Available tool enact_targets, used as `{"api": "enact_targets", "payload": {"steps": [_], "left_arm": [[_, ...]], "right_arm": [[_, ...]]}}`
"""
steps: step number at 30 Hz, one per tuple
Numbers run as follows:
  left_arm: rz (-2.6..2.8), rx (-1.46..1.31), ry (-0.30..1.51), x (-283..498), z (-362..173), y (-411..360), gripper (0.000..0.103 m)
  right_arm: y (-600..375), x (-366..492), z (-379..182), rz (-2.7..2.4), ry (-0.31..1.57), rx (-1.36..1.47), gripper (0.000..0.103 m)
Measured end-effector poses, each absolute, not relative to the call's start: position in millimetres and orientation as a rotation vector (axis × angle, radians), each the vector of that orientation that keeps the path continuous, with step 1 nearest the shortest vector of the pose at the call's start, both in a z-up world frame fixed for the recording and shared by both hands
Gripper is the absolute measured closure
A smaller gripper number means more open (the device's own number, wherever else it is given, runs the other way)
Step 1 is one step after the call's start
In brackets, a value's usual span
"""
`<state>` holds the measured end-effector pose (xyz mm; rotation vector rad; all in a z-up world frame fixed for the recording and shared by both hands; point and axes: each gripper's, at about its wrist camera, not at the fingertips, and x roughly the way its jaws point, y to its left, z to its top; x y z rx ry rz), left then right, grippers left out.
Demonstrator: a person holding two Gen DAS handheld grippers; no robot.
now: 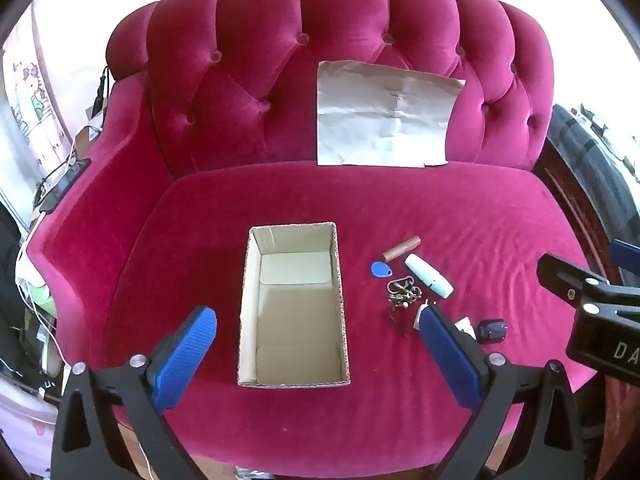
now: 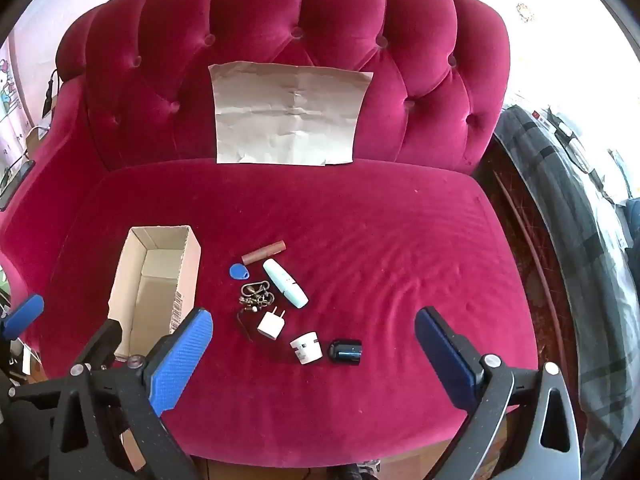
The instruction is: Organize rigid objects
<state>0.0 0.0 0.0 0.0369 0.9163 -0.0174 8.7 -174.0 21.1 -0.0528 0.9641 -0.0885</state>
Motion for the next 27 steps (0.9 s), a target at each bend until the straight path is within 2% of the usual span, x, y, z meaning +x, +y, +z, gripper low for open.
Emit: {"api": "enact_targets", "payload": {"steps": [27], "left_arm": [[-0.007, 0.062, 0.899, 0.0, 1.2, 0.8, 0.0]], "right_arm": [[-170.1, 10.9, 25.2, -0.083, 0.947, -0.057, 0.0]]}}
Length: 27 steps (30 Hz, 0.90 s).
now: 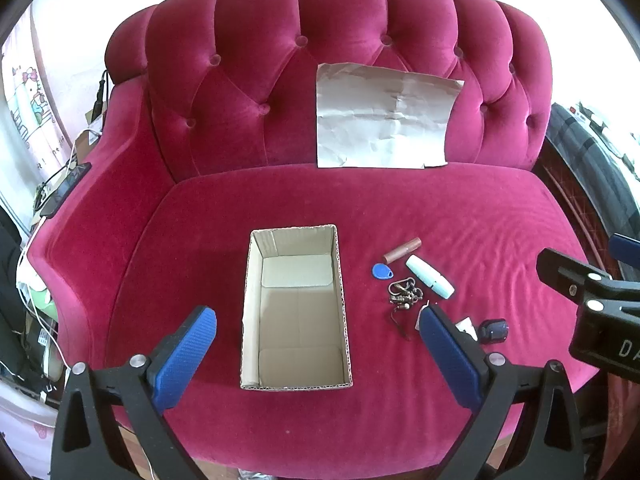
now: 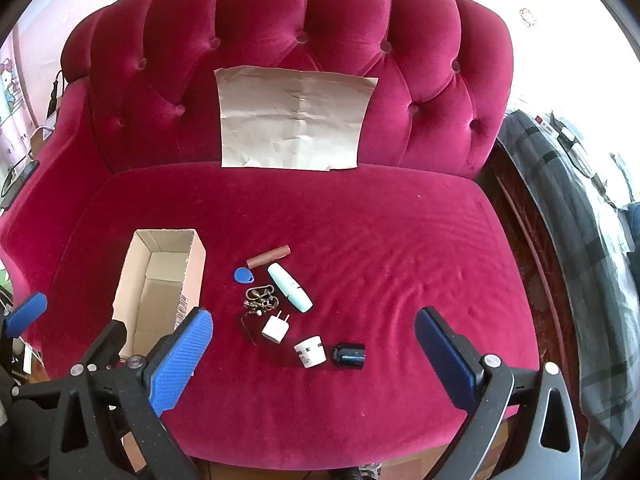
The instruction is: Organize rigid objects
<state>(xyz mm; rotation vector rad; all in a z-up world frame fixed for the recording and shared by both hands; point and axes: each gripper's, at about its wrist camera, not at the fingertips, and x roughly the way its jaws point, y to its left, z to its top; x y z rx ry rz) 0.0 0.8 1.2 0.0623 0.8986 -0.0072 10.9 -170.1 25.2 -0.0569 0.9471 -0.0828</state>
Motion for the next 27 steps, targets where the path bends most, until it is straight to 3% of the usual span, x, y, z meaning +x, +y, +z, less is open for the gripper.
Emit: {"api": "enact_targets", "payload": {"steps": [27], "left_arm": [[-0.005, 0.059, 0.872, -1.0, 6.6, 4.7, 0.0]], "right_arm": [[-167.8, 8.1, 30.6, -0.068, 0.925, -0.048, 0.0]]}}
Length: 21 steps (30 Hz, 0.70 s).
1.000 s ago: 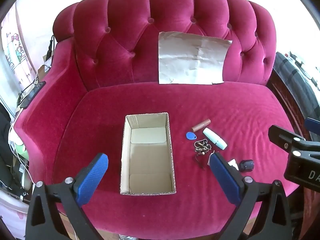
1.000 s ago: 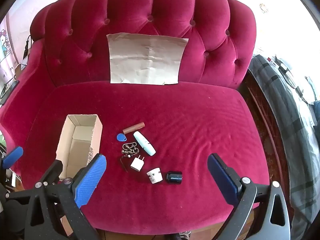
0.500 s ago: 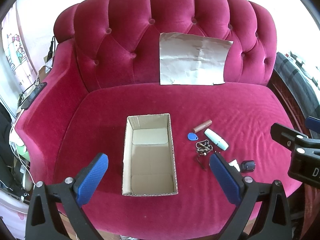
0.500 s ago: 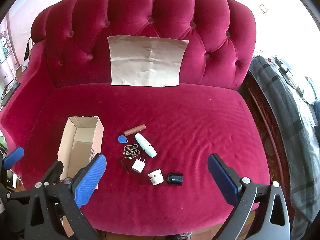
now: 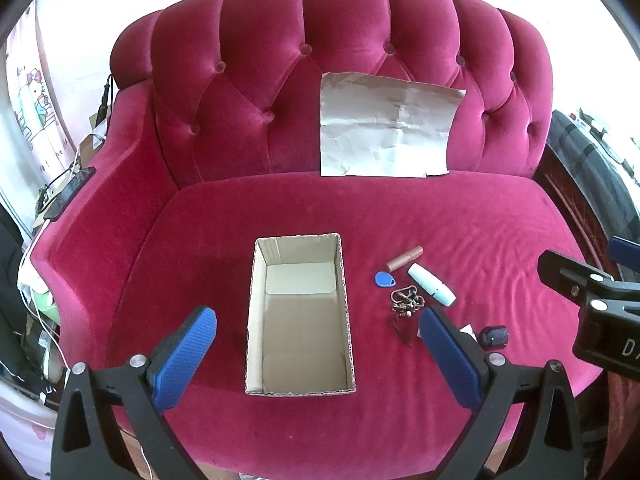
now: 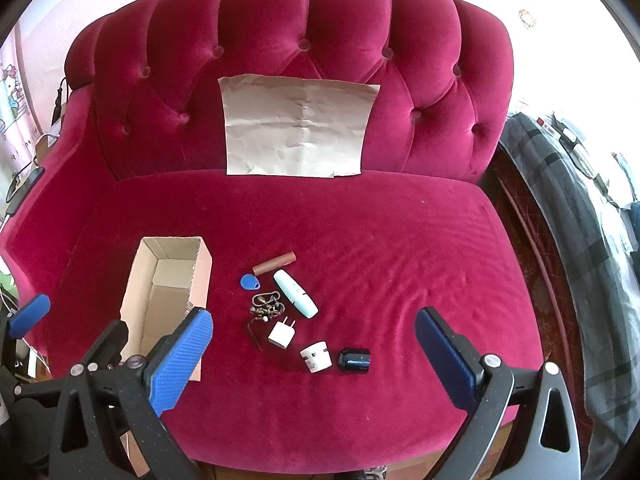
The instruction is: Organize rigid objects
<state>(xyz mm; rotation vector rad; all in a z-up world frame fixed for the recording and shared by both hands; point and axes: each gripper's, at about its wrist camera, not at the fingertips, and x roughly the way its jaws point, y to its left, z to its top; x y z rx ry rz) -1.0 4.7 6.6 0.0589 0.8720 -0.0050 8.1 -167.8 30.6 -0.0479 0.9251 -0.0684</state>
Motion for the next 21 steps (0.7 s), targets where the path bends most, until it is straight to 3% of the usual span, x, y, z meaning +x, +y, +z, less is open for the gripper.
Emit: {"api": "enact_targets", "payload": {"steps": [21], "left_arm": [[0.011, 0.069, 0.848, -2.7, 9.8, 7.1, 0.0]], "right_arm": [[-167.9, 5.6, 35.3, -0.063, 0.909, -0.045, 0.0]]}}
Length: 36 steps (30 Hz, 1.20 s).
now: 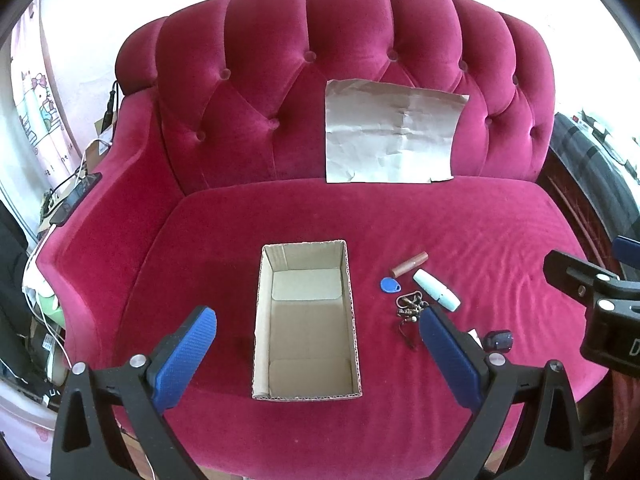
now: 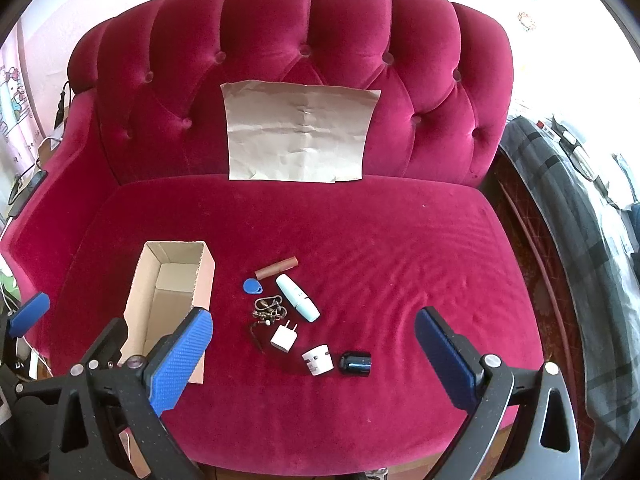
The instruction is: Organize rigid objects
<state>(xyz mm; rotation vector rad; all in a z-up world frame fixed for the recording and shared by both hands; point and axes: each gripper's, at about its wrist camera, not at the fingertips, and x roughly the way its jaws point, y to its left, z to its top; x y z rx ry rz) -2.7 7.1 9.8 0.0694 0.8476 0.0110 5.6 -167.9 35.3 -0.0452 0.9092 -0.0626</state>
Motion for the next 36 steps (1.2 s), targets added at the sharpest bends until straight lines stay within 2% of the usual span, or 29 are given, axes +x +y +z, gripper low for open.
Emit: {"api": "enact_targets", "payload": {"steps": [24, 30, 36], "left_arm": [[0.022, 0.078, 0.837, -1.0, 8.5, 17.6, 0.0], [0.042, 0.061, 0.854, 9.7, -12.5, 37.8, 0.0], [0.093, 0.066, 0.942, 23.9, -60.1, 59.9, 0.0]], "right_arm": [[-163.2, 6.7, 33.2, -0.046, 0.908, -0.055, 0.0], [-165.5, 10.4, 26.7, -0.055, 0.914, -0.055, 0.0], [-169.2, 20.9, 7.3, -0.069, 0.95, -0.066, 0.0]]}}
